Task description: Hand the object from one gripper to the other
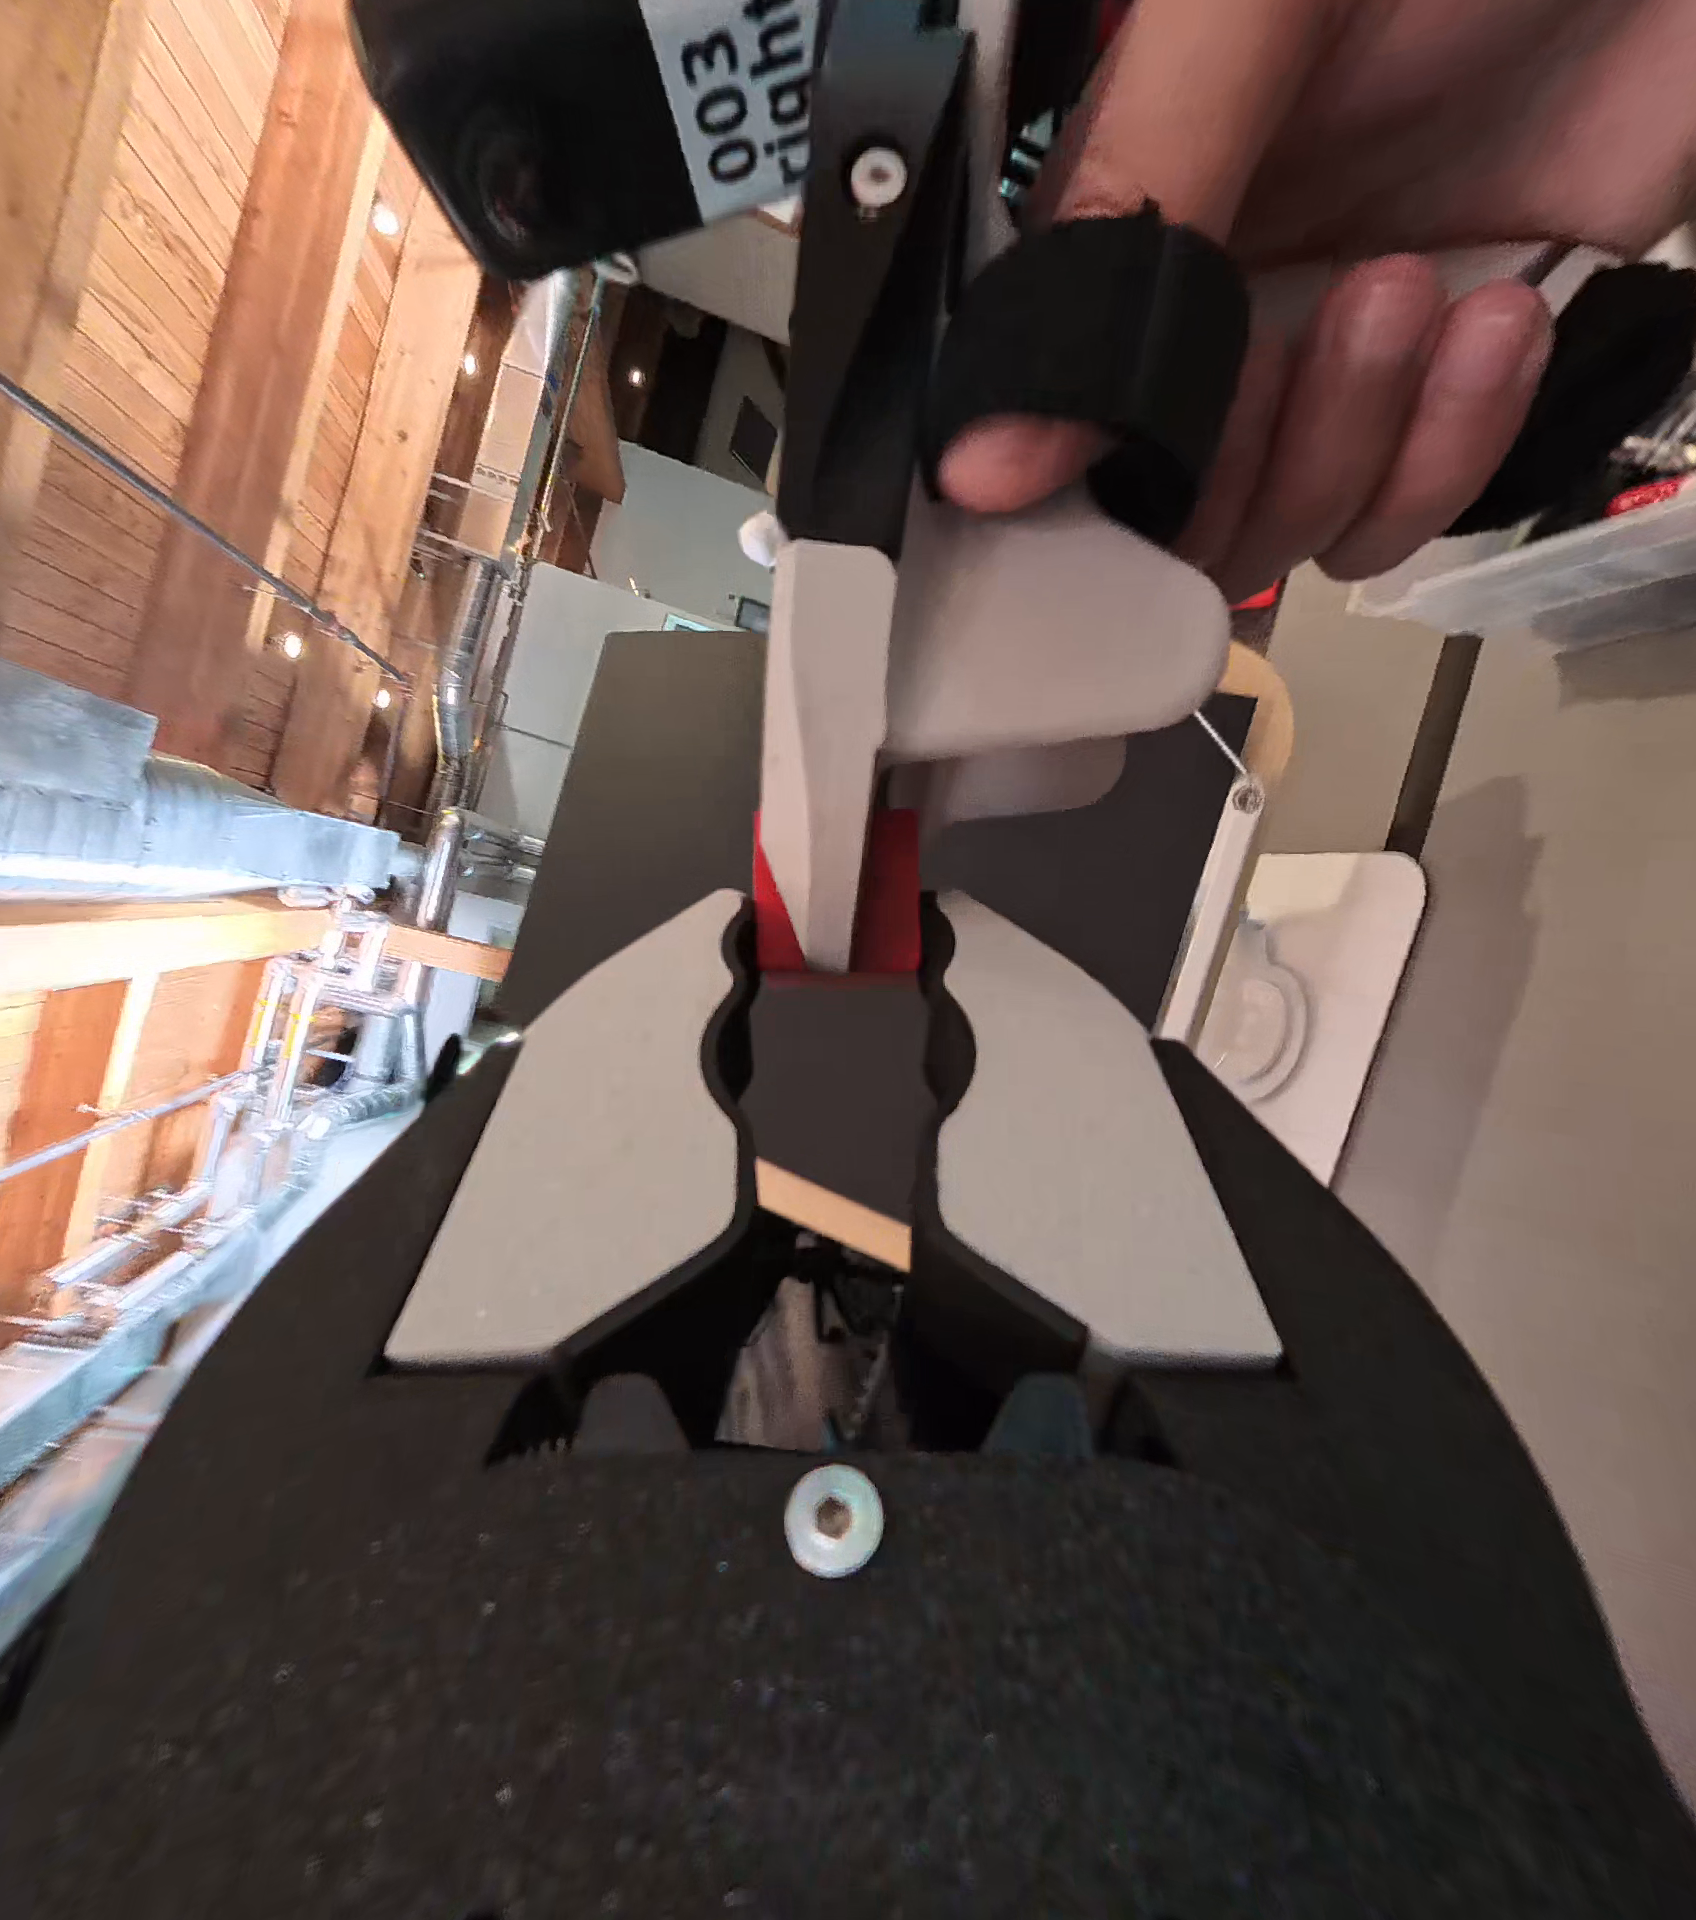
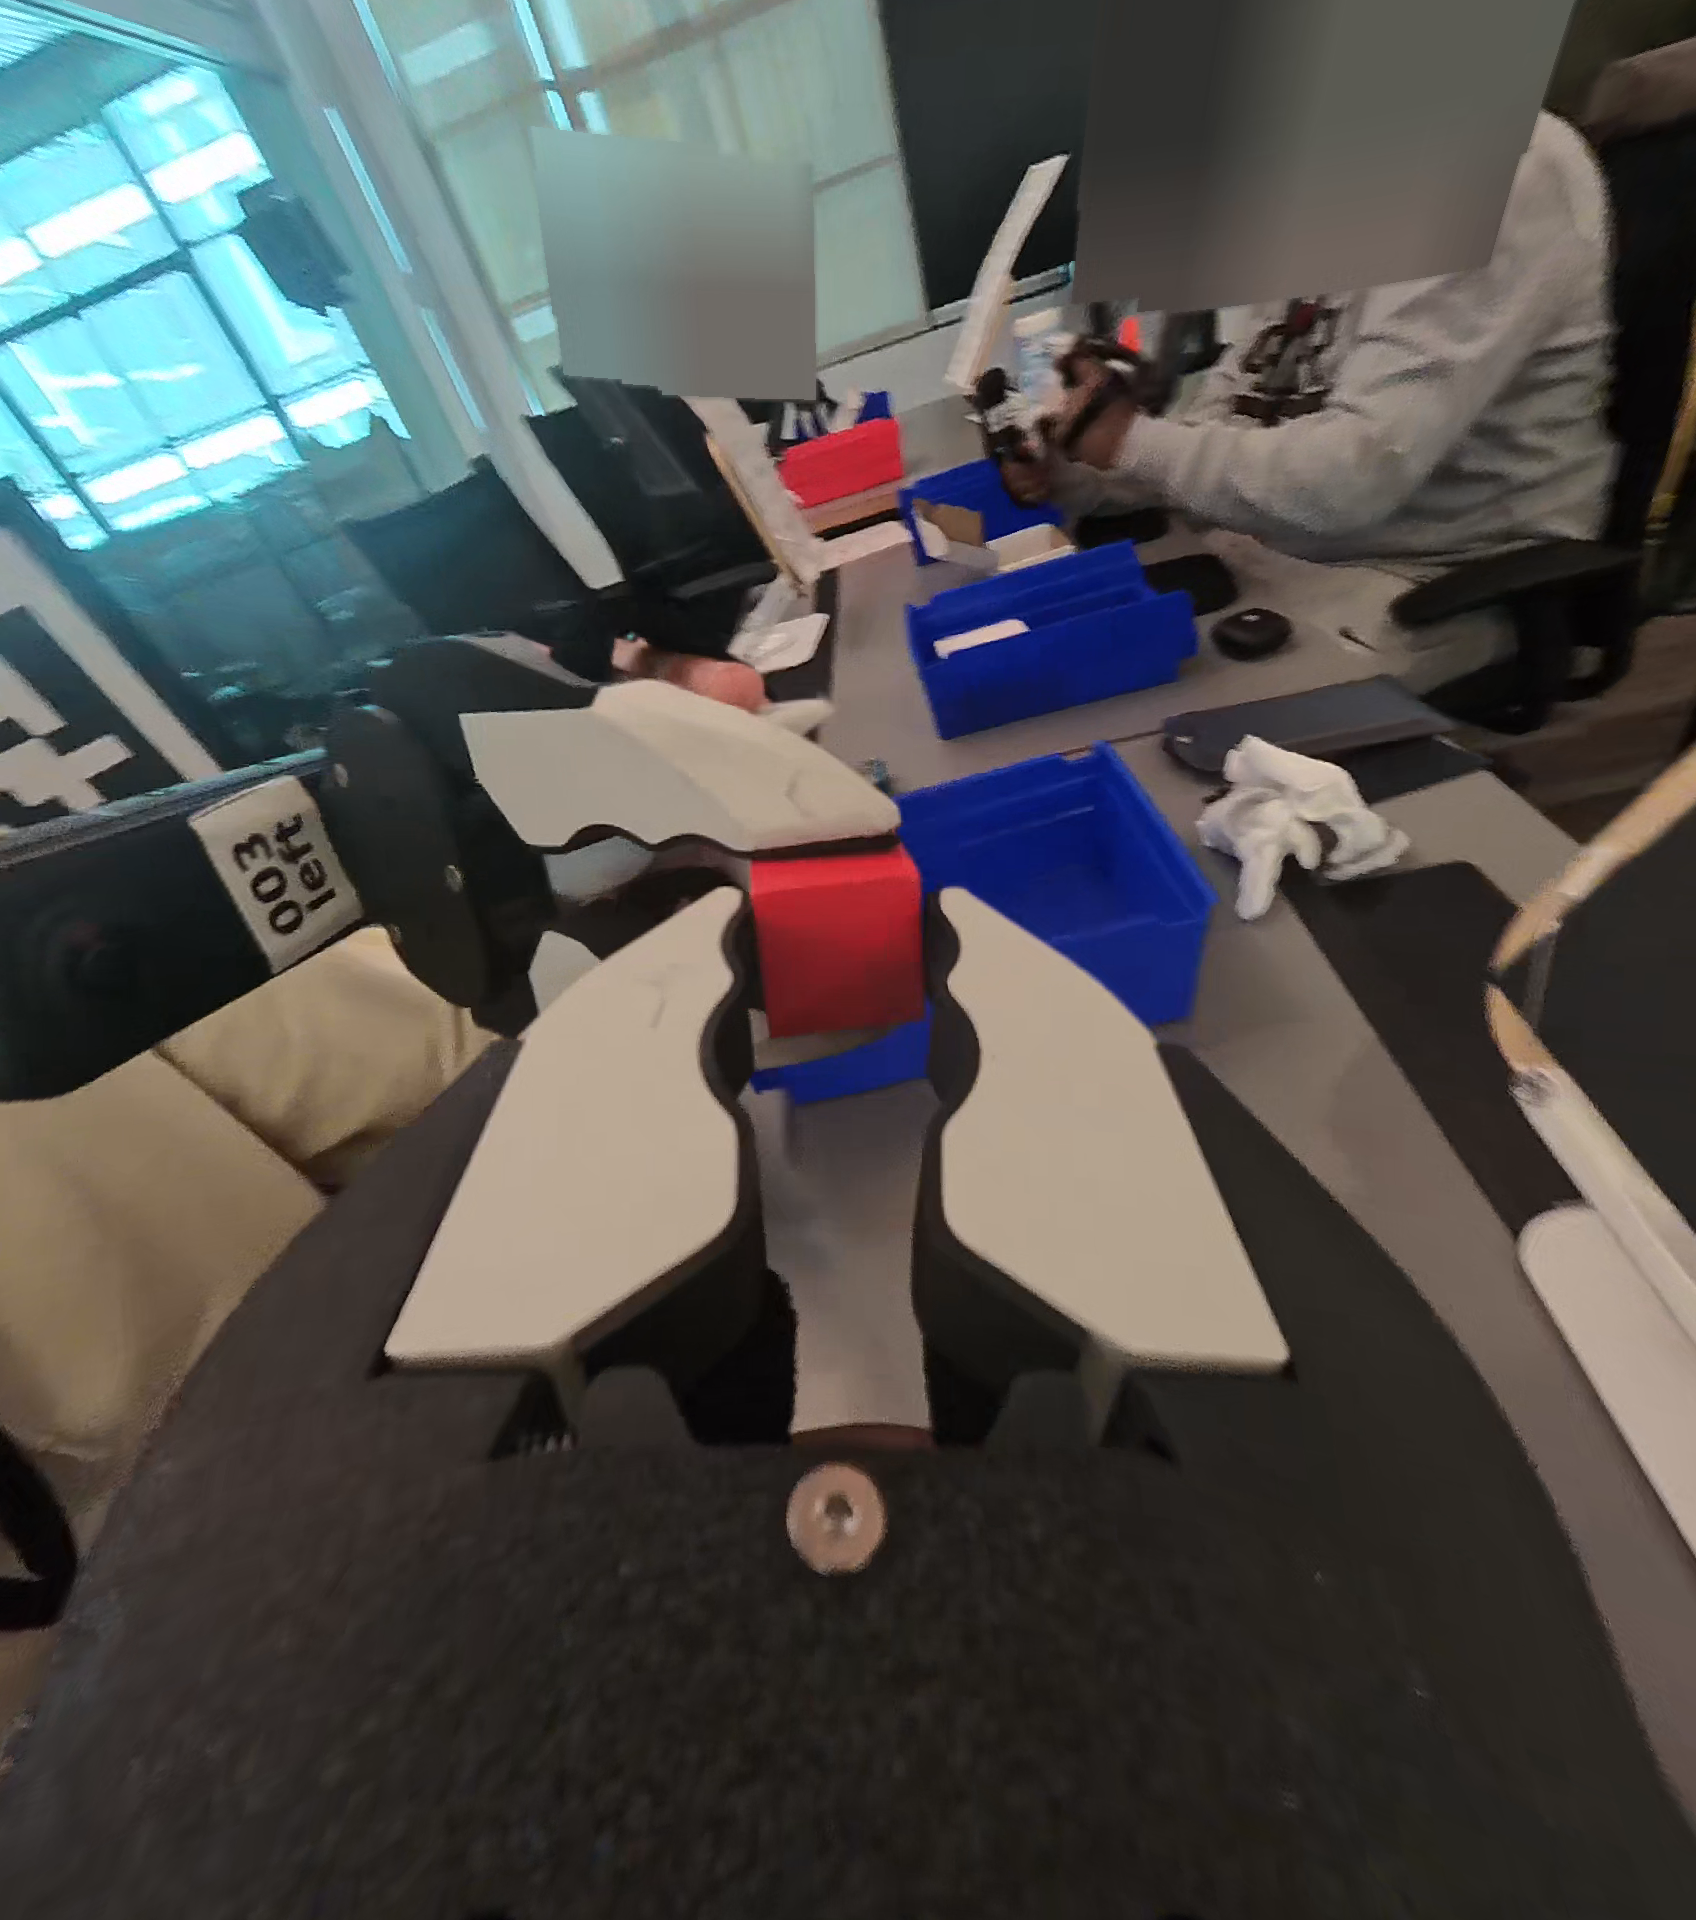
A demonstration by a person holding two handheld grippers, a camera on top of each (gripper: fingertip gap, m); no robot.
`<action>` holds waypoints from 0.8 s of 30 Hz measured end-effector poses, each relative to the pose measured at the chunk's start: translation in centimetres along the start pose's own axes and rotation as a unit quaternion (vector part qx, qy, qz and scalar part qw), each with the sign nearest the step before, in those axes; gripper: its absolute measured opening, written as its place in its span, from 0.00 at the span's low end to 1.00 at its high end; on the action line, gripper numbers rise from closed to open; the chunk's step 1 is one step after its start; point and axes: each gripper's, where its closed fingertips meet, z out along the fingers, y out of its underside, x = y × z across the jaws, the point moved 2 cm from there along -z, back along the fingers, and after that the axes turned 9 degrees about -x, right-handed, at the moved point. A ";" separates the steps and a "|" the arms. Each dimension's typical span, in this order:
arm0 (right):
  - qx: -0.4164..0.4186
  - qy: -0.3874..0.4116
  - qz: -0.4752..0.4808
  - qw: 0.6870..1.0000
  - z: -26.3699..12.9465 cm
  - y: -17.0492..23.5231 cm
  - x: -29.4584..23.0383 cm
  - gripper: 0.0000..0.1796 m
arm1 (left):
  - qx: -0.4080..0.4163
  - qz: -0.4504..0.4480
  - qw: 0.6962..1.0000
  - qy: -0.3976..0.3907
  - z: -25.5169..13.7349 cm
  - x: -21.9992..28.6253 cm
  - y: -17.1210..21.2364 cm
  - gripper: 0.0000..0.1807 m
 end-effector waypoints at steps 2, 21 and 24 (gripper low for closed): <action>-0.013 0.053 0.009 0.998 -0.9 0.2 1.5 0.16 | -0.010 -0.037 0.999 0.010 1.8 0.4 0.2 0.16; -0.215 0.536 -0.459 0.675 -2.7 -0.5 2.5 0.16 | 0.089 -0.630 0.656 0.406 1.1 -2.5 1.2 0.27; -0.197 0.531 -0.484 0.667 -1.4 -1.1 1.3 0.17 | 0.094 -0.619 0.640 0.445 0.6 -2.1 1.4 0.20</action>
